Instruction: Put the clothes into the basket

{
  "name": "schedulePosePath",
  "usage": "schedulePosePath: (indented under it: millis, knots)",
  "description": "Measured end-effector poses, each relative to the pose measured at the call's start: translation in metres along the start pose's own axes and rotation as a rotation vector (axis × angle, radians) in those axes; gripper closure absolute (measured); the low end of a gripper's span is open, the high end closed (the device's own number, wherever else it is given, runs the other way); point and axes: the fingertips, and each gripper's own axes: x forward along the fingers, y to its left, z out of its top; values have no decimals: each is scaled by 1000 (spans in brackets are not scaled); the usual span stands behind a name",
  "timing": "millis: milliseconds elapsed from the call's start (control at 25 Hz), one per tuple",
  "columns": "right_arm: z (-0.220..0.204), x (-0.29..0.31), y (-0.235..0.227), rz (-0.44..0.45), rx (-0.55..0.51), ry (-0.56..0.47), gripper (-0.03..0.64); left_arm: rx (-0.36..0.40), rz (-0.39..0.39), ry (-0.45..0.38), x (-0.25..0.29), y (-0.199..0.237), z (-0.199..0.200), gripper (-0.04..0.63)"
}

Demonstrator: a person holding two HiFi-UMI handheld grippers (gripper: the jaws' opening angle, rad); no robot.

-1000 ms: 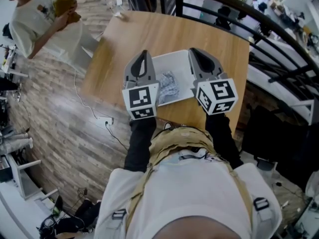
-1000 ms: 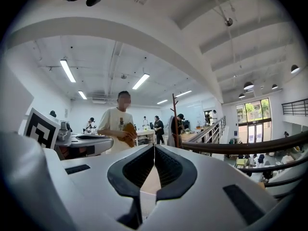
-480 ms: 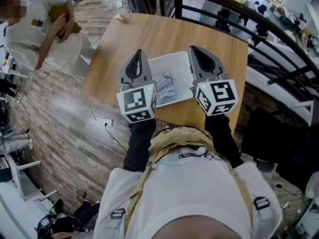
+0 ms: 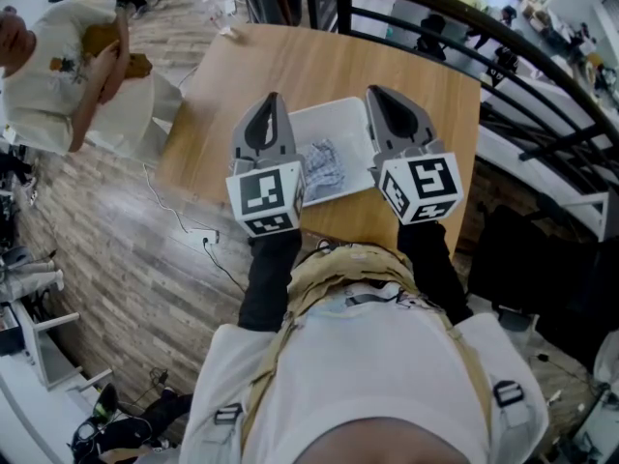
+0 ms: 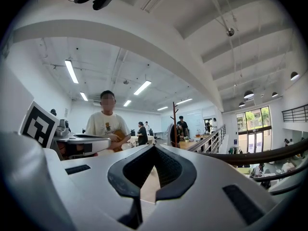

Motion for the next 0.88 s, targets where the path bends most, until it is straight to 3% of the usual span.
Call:
schedulePosePath:
  millis: [880]
  knots:
    - [-1, -5, -5, -18, 20, -13, 597, 0, 1, 7, -2, 0, -1, 595]
